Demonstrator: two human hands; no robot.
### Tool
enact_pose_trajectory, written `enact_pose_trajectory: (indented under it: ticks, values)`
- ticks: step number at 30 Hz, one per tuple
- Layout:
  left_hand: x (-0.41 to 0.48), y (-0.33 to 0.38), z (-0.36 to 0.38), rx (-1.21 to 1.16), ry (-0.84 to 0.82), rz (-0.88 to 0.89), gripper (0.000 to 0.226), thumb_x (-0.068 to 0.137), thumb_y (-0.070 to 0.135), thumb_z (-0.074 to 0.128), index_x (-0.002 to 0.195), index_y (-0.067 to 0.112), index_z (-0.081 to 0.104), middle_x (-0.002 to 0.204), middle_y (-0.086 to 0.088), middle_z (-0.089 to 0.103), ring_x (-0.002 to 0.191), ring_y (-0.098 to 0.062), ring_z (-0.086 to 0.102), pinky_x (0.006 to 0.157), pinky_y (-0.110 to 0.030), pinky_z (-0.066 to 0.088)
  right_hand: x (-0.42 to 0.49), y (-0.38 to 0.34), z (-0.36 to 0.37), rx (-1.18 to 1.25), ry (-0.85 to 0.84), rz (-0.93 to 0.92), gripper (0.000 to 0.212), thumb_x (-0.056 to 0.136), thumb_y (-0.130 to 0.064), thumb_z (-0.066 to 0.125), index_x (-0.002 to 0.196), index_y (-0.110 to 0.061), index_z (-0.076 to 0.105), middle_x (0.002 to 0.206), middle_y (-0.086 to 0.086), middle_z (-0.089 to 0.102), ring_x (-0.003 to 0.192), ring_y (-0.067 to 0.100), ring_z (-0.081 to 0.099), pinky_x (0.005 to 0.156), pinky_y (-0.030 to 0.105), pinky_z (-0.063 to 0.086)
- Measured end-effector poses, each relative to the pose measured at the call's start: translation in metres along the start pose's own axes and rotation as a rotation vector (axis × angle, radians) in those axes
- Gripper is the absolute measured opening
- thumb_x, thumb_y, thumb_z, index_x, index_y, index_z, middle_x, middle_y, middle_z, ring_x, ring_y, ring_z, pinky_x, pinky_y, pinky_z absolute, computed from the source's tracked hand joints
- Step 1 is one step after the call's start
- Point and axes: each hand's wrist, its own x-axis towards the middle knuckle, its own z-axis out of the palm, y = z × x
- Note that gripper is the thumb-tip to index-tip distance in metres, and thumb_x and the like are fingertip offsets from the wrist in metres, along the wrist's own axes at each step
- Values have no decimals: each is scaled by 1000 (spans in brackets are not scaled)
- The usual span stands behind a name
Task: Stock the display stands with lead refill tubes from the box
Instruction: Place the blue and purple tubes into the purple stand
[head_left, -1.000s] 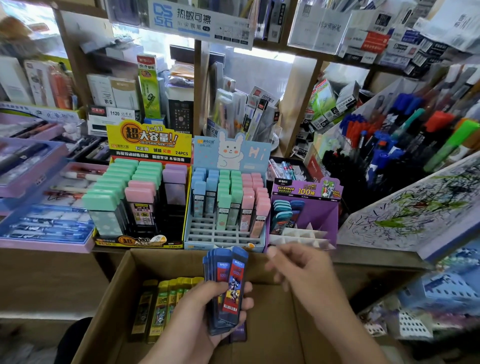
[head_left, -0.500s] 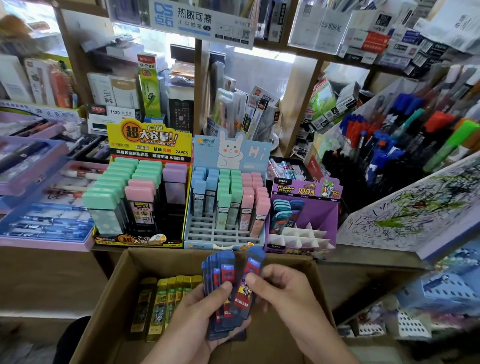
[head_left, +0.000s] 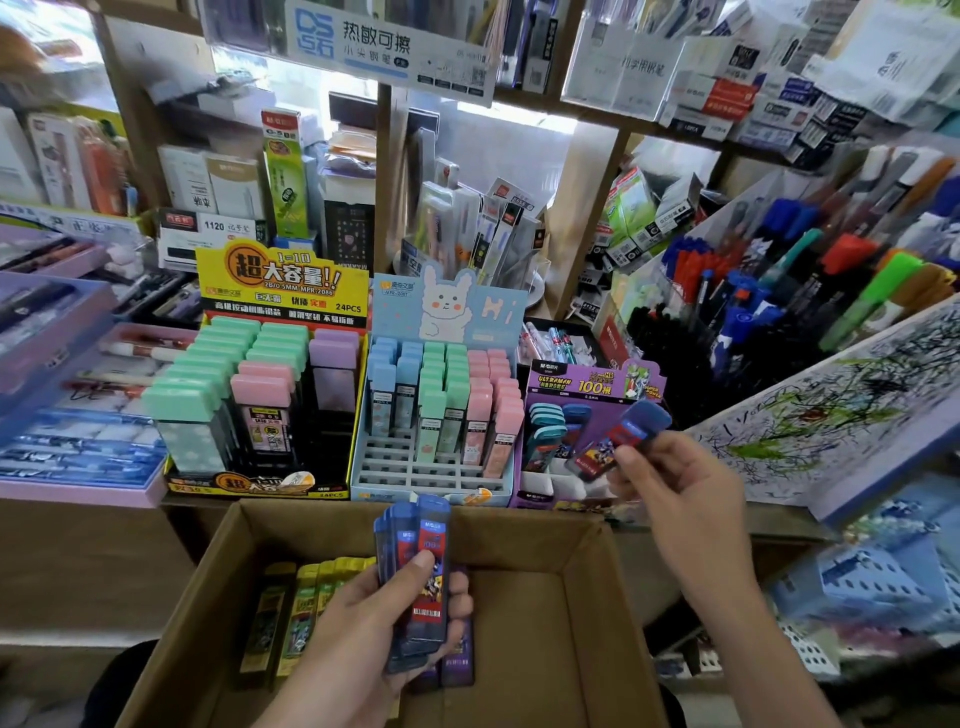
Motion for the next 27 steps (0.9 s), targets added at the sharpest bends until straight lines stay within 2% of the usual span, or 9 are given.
enact_pose_trajectory:
  ticks: [4, 10, 13, 15, 16, 18, 21, 27]
  values:
    - [1, 0, 0, -7, -1, -13, 41, 78, 15, 76, 114, 0, 66, 97, -33, 73, 73, -41, 74, 62, -42, 62, 20, 11, 1, -60, -5, -41, 17, 95, -3, 69, 94, -19, 73, 81, 2, 77, 75, 16, 75, 69, 22, 61]
    - [-1, 3, 1, -5, -21, -28, 48, 71, 17, 77, 115, -1, 66, 97, -33, 73, 75, -41, 73, 62, -41, 60, 35, 27, 14, -130, -48, -79, 22, 95, -2, 70, 87, -23, 72, 78, -9, 77, 73, 9, 75, 65, 17, 57]
    - [-2, 3, 0, -4, -40, -36, 48, 70, 14, 76, 114, -2, 66, 95, -35, 72, 73, -42, 72, 63, -42, 60, 38, 35, 18, -302, -34, -92, 21, 95, -12, 73, 85, -31, 70, 79, -19, 74, 73, 2, 70, 64, 22, 57]
    - [-2, 4, 1, -3, -51, -38, 49, 68, 14, 76, 114, -3, 66, 94, -35, 71, 72, -41, 71, 64, -42, 58, 38, 39, 20, -412, -42, -96, 21, 95, -20, 73, 84, -37, 68, 81, -26, 71, 75, -2, 68, 63, 18, 55]
    - [-2, 4, 1, -2, -58, -40, 50, 69, 13, 75, 115, -2, 66, 94, -35, 71, 72, -41, 70, 64, -42, 58, 38, 40, 21, -440, -48, -89, 19, 95, -22, 73, 85, -38, 69, 80, -25, 72, 75, -3, 67, 63, 18, 54]
    - [-2, 4, 1, 1, -73, -43, 50, 70, 12, 74, 116, -2, 64, 93, -35, 71, 71, -41, 70, 63, -42, 58, 40, 43, 24, -495, -57, -75, 9, 96, -26, 72, 88, -29, 75, 76, -17, 73, 72, 0, 67, 63, 28, 56]
    - [-2, 4, 2, 9, -87, -44, 49, 71, 12, 74, 117, -3, 64, 92, -35, 71, 69, -40, 70, 61, -41, 59, 41, 44, 28, -612, -27, -119, 16, 95, -30, 72, 87, -18, 78, 73, -13, 72, 67, 4, 66, 61, 35, 54]
    - [-3, 5, -1, 46, -80, -36, 49, 69, 14, 76, 114, -5, 66, 97, -34, 72, 74, -42, 73, 65, -44, 60, 42, 42, 36, -690, 65, -97, 24, 89, -35, 77, 72, -22, 68, 63, -14, 66, 61, 5, 63, 53, 31, 47]
